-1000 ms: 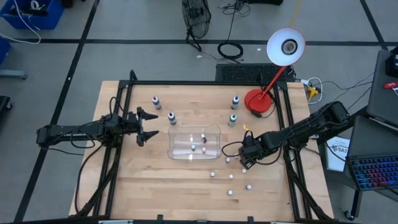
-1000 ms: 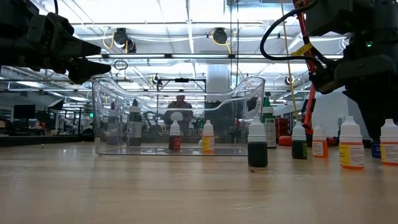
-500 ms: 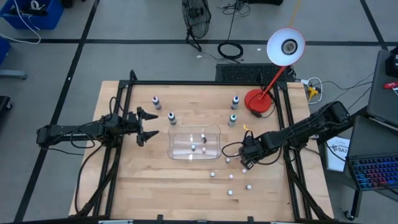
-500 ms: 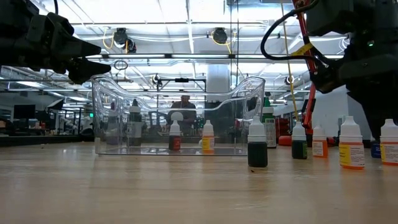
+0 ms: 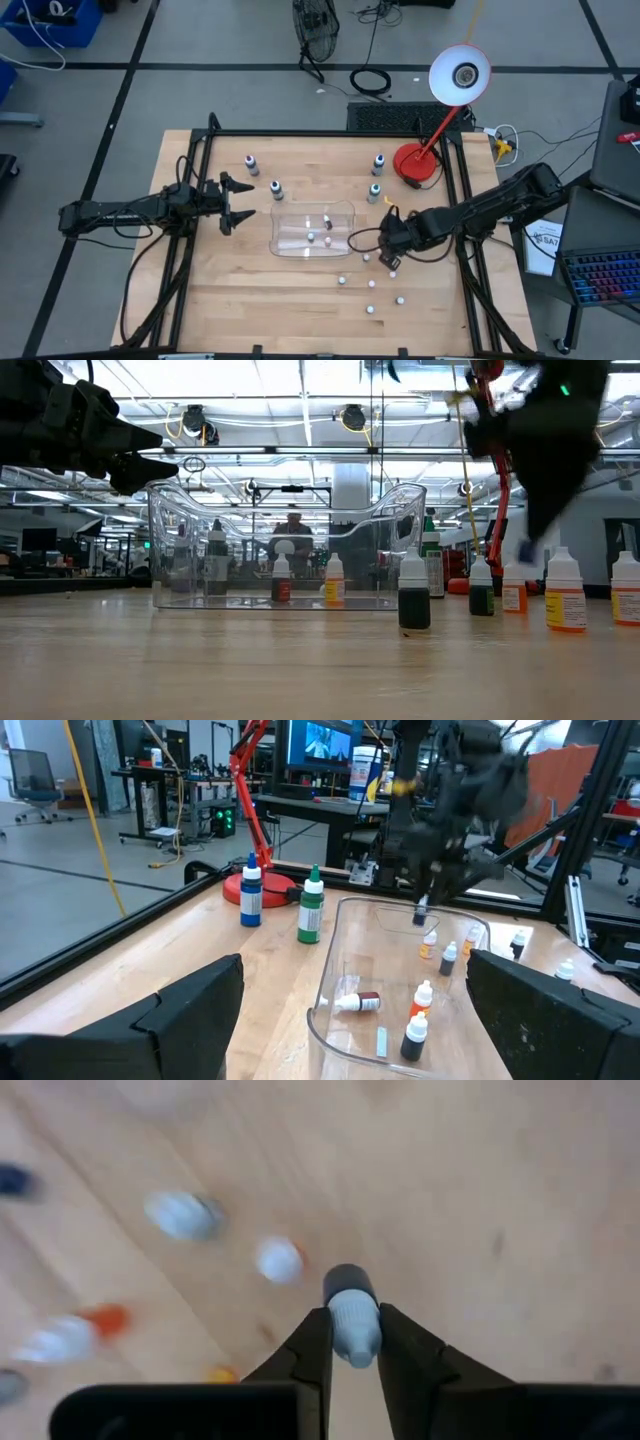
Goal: Pick & Place food coloring
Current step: Put the small black food coloring bottle into the transparent bin
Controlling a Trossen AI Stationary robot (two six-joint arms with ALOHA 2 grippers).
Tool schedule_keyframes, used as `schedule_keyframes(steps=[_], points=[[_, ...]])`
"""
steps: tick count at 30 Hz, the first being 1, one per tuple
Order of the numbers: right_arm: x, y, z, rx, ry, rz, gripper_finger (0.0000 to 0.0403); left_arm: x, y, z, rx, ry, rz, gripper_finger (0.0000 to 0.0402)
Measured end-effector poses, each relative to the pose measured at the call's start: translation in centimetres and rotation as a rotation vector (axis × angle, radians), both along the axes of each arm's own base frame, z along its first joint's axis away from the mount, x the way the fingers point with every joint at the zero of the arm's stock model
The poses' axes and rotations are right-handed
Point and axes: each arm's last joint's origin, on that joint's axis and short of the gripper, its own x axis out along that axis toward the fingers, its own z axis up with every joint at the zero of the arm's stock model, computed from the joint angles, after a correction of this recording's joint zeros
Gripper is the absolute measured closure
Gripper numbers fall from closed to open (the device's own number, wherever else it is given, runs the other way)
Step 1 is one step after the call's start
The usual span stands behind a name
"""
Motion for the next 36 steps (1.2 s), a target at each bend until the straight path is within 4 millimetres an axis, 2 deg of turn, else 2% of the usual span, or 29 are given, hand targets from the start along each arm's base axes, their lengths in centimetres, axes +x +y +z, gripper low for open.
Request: schedule_keyframes(steps=[9,13,16,22,27,32,36], points=[[5.0,-0.4,10.5,-0.193,-0.336,0.197,0.0356,0.0,0.0,0.0,0.000,0.000,0.000,0.0023],[8.3,-0.8,13.1,-0.258,-0.367,0.300,0.0356,0.0,0.0,0.0,0.000,0.000,0.000,0.0023],[11.3,-1.3,13.9,-0.261,-0.347,0.378,0.0356,0.0,0.0,0.0,0.000,0.000,0.000,0.0023],[17.0,-3.3,12.7,-0.232,-0.172,0.463,0.0356,0.0,0.0,0.0,0.000,0.000,0.000,0.0023],[20.7,-5.4,9.3,-0.146,-0.090,0.516,0.0356,0.0,0.0,0.0,0.000,0.000,0.000,0.0023],[22.0,-7.4,5.2,-0.098,0.040,0.517,0.0356,0.0,0.0,0.0,0.000,0.000,0.000,0.0023],[22.5,-8.1,3.0,-0.081,0.109,0.519,0.0356,0.0,0.0,0.0,0.000,0.000,0.000,0.0023]])
